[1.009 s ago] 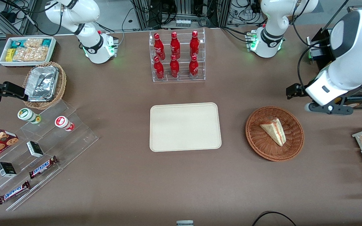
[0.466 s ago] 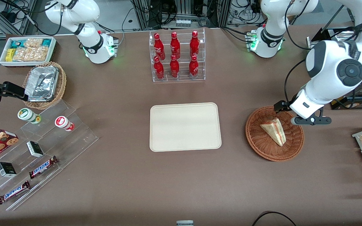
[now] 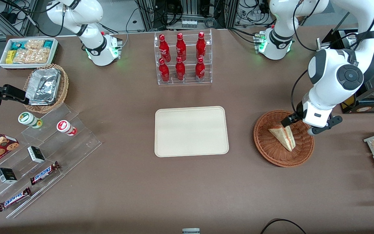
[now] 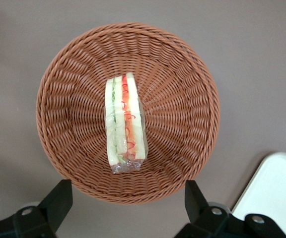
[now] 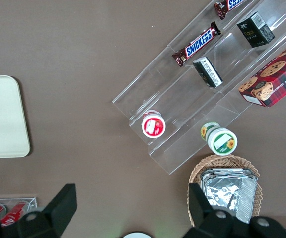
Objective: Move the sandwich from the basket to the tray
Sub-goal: 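Lower the open left gripper around the sandwich's upright edge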
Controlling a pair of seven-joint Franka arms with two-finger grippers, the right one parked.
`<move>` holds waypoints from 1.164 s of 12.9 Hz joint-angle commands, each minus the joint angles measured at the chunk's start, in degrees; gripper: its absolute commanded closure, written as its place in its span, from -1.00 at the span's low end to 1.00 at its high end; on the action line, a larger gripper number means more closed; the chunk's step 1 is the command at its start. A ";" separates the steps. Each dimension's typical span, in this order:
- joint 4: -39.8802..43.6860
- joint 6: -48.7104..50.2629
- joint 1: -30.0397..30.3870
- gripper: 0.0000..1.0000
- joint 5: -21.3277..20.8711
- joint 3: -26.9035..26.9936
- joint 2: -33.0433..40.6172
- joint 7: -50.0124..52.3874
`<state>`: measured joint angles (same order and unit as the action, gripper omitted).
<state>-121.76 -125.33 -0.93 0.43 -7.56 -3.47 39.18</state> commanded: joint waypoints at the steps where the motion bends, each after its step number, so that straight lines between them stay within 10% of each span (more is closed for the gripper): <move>1: -1.20 -2.63 -0.04 -1.00 0.10 -0.17 -0.22 9.92; 15: -1.82 -8.08 0.32 -1.00 -0.61 -0.08 -9.09 10.21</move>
<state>-123.22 -131.77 -0.86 0.43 -7.45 -11.78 48.53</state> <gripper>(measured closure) 0.000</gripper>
